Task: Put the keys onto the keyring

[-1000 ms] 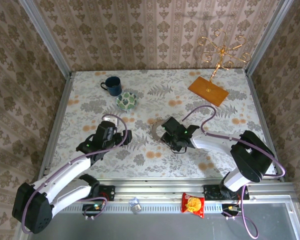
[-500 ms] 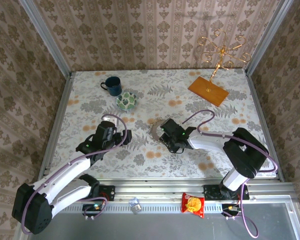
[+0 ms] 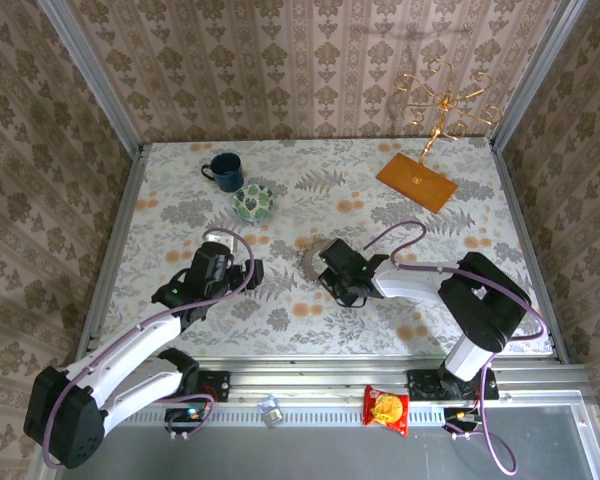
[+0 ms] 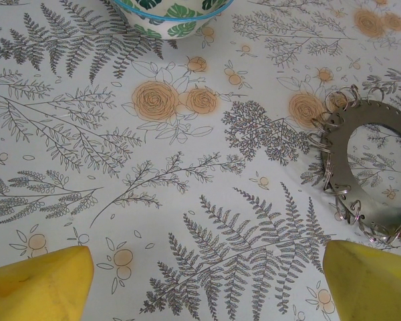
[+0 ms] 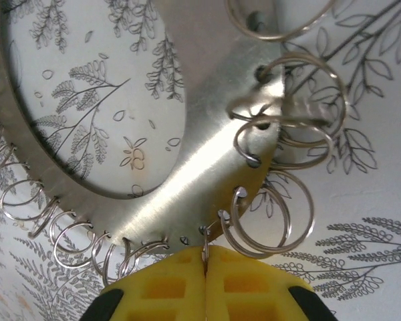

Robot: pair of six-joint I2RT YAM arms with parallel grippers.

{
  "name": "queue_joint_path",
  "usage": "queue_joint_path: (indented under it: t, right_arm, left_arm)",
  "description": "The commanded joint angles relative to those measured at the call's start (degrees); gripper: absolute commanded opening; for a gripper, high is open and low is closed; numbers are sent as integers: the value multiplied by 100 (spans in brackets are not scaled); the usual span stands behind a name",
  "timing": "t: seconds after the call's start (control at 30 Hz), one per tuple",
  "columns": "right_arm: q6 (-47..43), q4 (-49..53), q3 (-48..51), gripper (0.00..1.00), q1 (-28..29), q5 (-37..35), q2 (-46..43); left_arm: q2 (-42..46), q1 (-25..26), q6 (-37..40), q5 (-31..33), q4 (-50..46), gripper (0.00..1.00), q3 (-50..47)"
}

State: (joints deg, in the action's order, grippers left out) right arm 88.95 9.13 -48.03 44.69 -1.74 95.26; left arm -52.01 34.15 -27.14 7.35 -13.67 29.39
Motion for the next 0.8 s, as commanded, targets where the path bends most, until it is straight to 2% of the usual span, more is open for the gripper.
queue_joint_path:
  t: [0.0,0.13,0.2,0.43,0.6,0.77]
  right_arm:
    - [-199,230,15,0,-3,-280,-69]
    - [-1185,705,-167,0,-21,-288,-371]
    - [-2074,1110,-430,0,-30,-188,-479]
    - [-5472,2599,-1029,0,-21,829,-614]
    - [-7349,3459,-1400,0,-30,727,-893]
    - [-8679,3806,-1806,0,-52,758,-1121]
  left_arm:
    - [32,48,125,63,-21,90,102]
    - [75,48,143,90,-79,89,120]
    - [93,48,162,88,-90,89,127]
    - [103,48,241,43,-53,89,129]
    - [123,56,481,-128,19,88,179]
    - [127,117,1069,-416,222,83,342]
